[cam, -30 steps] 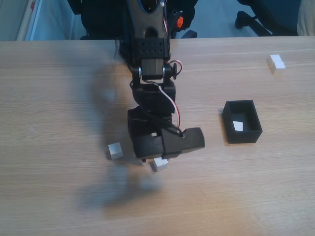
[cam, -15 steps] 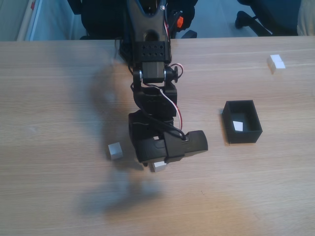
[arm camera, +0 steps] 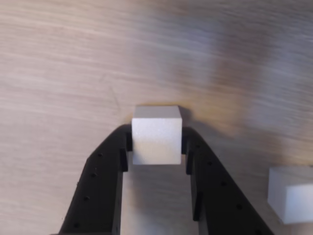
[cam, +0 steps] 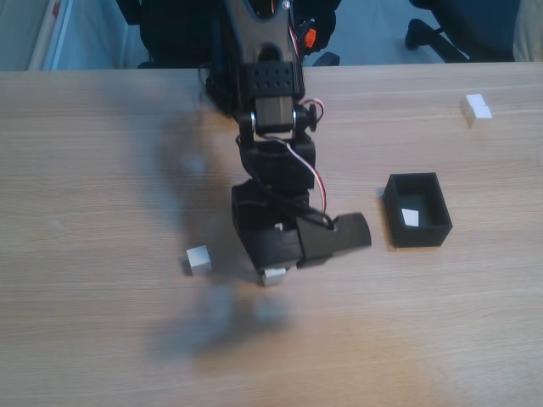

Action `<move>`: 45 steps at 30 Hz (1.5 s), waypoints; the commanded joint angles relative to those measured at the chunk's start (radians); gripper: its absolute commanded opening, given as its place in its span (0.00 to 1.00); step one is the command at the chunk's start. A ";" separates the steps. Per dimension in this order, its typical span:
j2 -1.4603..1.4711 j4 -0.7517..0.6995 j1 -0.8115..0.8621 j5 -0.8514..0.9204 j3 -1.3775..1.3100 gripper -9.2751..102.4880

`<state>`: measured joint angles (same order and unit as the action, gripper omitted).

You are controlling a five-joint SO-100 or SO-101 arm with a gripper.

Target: Pick blocks and place them in the box.

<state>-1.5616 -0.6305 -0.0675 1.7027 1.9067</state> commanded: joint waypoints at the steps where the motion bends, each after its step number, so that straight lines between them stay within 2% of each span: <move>1: -0.167 -0.115 -0.020 -0.002 -0.002 0.08; 7: -0.431 -0.561 -0.175 -0.129 -0.048 0.08; 11: -0.523 -0.701 -0.354 -0.279 -0.054 0.08; 16: -0.499 -0.678 -0.546 -0.453 -0.064 0.08; 21: -0.357 -0.638 -0.643 -0.571 -0.192 0.08; 29: -0.086 -0.649 -0.676 -0.661 -0.511 0.08; 37: 0.002 -0.624 -0.666 -0.683 -0.554 0.09; 40: 0.003 -0.612 -0.658 -0.727 -0.551 0.17; 41: 0.003 -0.606 -0.657 -0.727 -0.549 0.29; 45: -0.003 -0.604 -0.658 -0.723 -0.551 0.31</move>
<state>-1.5509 -1.2487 -0.7210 0.9771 1.4036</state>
